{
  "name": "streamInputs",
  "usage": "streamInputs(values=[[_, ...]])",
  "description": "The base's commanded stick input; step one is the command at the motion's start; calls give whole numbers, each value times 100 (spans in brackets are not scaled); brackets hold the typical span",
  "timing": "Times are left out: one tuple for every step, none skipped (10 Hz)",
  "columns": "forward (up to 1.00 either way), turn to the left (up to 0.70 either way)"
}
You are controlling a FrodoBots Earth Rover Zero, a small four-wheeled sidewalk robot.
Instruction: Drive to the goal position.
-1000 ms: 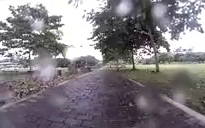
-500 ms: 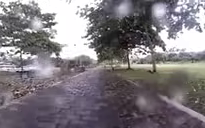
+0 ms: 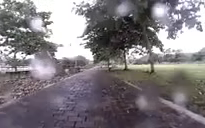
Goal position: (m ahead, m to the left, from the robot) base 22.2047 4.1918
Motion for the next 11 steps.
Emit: streamInputs(values=[[70,0],[70,0],[70,0],[70,0],[70,0],[70,0],[70,0],[70,0],[70,0],[70,0],[70,0]])
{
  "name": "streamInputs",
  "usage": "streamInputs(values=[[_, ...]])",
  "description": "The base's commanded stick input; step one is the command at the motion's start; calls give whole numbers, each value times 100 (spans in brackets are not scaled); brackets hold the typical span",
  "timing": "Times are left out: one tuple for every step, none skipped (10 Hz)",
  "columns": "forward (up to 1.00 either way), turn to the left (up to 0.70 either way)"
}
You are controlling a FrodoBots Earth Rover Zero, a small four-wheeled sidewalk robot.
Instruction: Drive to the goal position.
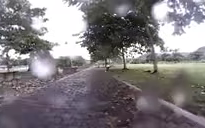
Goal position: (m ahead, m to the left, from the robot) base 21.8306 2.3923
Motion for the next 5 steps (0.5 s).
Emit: streamInputs(values=[[70,0],[70,0],[70,0],[70,0],[70,17]])
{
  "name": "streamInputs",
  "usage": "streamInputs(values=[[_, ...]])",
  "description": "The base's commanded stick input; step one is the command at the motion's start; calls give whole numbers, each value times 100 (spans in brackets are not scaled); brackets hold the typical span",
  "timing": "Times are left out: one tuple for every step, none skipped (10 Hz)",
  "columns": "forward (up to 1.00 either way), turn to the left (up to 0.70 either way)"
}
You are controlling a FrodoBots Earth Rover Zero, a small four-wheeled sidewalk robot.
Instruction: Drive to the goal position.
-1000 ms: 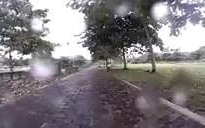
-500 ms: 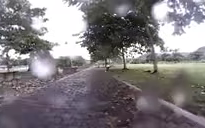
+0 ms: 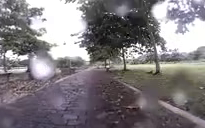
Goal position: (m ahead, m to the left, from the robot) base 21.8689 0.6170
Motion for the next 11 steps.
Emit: streamInputs(values=[[70,33],[70,18],[70,0],[70,0],[70,0],[70,0],[70,0],[70,0],[70,0],[70,0],[70,0]])
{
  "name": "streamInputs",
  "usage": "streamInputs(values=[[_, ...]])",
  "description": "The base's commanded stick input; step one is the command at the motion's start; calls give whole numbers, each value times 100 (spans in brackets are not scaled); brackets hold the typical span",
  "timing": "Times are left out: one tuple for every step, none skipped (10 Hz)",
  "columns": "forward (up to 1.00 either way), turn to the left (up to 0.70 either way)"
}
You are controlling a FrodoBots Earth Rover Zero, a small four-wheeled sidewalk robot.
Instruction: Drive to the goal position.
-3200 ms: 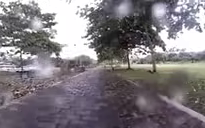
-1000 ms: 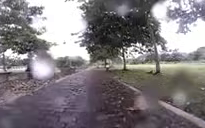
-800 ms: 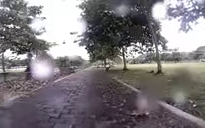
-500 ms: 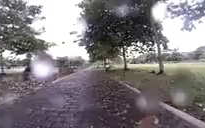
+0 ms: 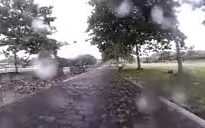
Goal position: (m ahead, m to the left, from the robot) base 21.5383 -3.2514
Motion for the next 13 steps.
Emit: streamInputs(values=[[70,0],[70,0],[70,0],[70,0],[70,0],[70,0],[70,-4],[70,-31],[70,-34],[70,-11],[70,-1],[70,0],[70,0]])
